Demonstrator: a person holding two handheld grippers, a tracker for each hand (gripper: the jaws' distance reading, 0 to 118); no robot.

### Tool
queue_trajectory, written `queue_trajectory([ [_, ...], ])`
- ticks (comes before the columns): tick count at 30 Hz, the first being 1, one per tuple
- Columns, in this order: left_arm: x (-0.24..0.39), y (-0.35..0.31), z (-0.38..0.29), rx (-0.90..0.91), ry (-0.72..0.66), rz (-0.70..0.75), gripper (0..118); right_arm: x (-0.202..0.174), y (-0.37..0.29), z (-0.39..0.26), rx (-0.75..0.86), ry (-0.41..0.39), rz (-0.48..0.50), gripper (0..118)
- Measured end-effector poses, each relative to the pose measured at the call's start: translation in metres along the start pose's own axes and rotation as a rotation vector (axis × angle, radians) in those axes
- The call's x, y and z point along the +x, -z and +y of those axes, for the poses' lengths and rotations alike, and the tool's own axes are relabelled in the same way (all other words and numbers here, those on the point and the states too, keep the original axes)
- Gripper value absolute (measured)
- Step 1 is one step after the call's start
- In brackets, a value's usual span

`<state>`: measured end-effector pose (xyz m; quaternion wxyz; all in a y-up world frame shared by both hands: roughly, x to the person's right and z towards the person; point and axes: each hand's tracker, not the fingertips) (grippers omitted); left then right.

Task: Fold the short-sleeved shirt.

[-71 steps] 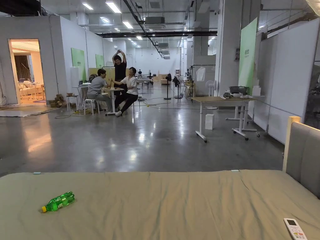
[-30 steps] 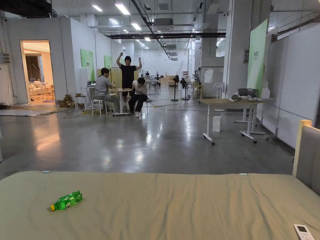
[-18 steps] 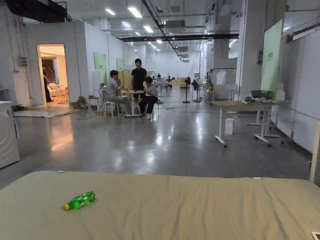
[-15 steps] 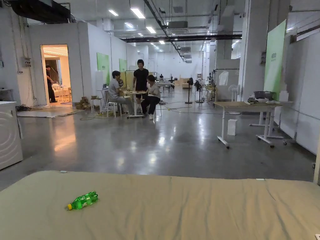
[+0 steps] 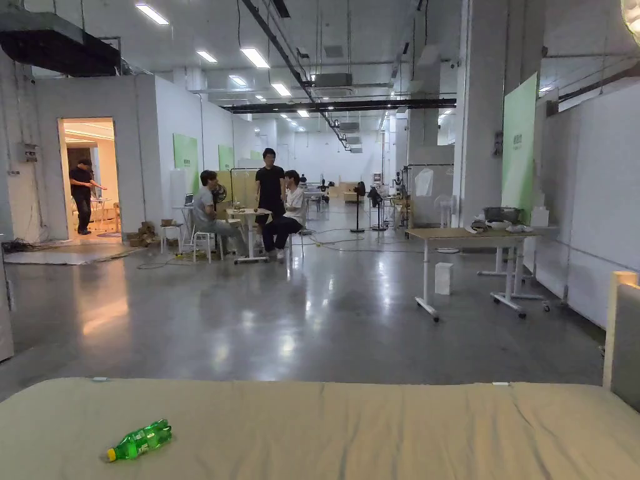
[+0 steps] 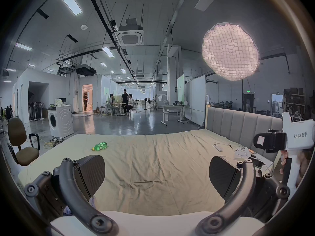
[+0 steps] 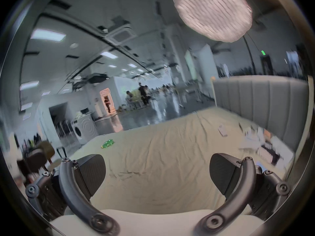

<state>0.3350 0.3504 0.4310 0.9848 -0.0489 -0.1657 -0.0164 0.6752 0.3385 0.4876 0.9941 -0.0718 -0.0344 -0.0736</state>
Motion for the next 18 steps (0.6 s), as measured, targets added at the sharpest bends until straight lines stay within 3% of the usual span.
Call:
queue_trajectory([
  [2, -0.001, 0.000, 0.000, 0.000, -0.013, 0.001, 118, -0.010, -0.006, -0.002, 0.036, -0.129, -0.100, 118],
  [6, 0.000, -0.001, -0.002, -0.007, -0.026, -0.003, 118, -0.024, -0.009, -0.001, 0.079, -0.286, -0.098, 118],
  [7, 0.000, -0.001, -0.003, -0.010, -0.023, -0.003, 118, -0.026, -0.010, -0.004, 0.061, -0.257, -0.094, 118],
  [18, 0.001, -0.005, 0.000, -0.002, -0.011, -0.003, 118, -0.025, -0.008, -0.006, 0.058, -0.248, -0.062, 118],
])
